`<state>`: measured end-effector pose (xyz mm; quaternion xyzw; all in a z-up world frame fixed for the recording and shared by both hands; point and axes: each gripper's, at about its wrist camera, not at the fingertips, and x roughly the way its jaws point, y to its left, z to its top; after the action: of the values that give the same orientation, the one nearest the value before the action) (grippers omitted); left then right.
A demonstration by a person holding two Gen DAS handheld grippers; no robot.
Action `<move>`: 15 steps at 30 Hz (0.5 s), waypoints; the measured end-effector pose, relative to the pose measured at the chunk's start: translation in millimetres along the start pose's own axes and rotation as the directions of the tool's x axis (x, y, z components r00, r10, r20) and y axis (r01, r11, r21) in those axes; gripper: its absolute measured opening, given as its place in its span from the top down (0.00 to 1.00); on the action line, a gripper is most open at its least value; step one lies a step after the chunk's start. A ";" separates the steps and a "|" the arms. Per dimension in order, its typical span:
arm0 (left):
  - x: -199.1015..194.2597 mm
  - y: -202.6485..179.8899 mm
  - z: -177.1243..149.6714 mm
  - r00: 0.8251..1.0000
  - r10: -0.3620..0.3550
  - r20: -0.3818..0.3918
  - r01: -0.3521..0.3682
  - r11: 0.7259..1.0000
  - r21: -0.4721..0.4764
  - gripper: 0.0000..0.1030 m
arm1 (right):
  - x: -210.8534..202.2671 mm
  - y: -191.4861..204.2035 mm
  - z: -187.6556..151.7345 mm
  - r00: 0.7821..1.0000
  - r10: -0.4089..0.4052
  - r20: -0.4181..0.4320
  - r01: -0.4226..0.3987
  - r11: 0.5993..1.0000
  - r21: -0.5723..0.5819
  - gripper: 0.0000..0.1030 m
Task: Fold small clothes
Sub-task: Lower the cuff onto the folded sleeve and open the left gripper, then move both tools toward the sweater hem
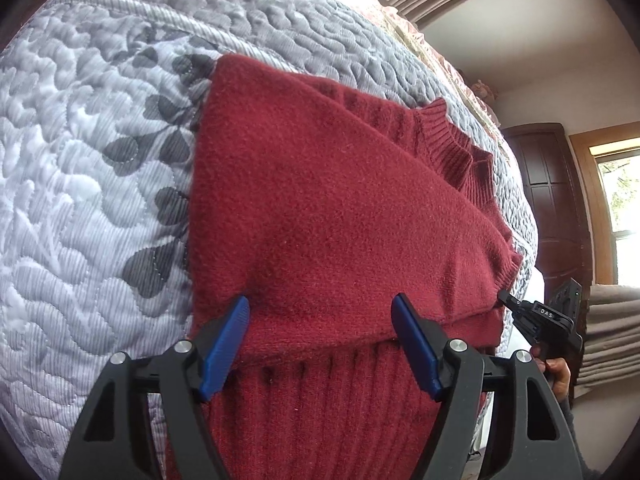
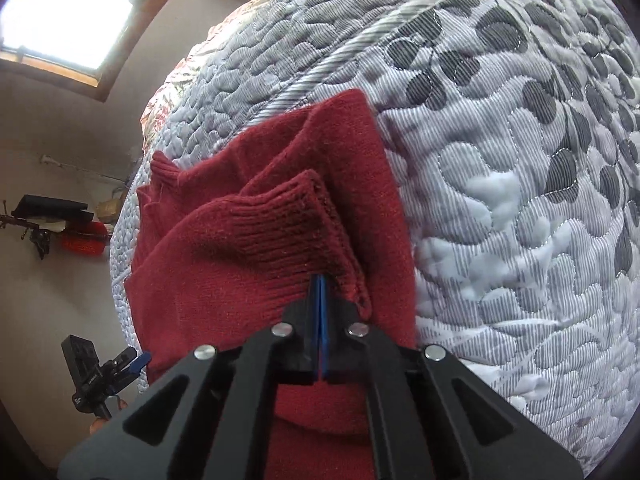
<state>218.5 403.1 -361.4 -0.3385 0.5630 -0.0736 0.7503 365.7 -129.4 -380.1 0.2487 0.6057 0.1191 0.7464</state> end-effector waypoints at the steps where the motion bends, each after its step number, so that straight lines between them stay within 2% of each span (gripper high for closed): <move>1: -6.0 -1.2 -0.9 1.000 -0.008 0.009 0.008 1.000 0.000 0.28 | -4.7 4.3 -1.2 1.000 0.001 0.003 -0.001 1.000 -0.017 0.94; 5: -30.8 4.7 -11.7 0.999 0.000 0.037 0.001 1.000 -0.022 0.27 | -21.8 14.5 -11.4 1.000 -0.010 0.006 0.010 0.998 -0.063 0.92; 8: -45.5 12.1 -25.9 0.999 0.020 0.035 -0.019 0.999 -0.033 0.27 | -35.7 15.0 -24.5 1.000 -0.003 0.008 0.003 0.998 -0.063 0.77; 10: -54.6 15.9 -40.0 0.999 0.030 0.027 -0.029 0.999 -0.032 0.27 | -46.0 12.8 -37.4 1.000 0.000 0.009 0.000 0.998 -0.061 0.64; 13: -65.8 22.5 -65.9 0.997 0.071 0.008 -0.071 0.997 -0.009 0.25 | -59.6 6.5 -64.2 1.000 -0.003 -0.003 0.003 0.999 -0.053 0.54; 15: -71.6 29.8 -86.8 0.996 0.091 -0.017 -0.091 0.996 -0.006 0.25 | -67.7 -3.9 -86.8 1.000 -0.011 -0.020 0.010 0.999 -0.044 0.53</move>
<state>107.3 424.1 -333.9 -0.3144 0.5843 -0.0401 0.7471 265.5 -145.4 -337.2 0.2277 0.6119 0.1309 0.7461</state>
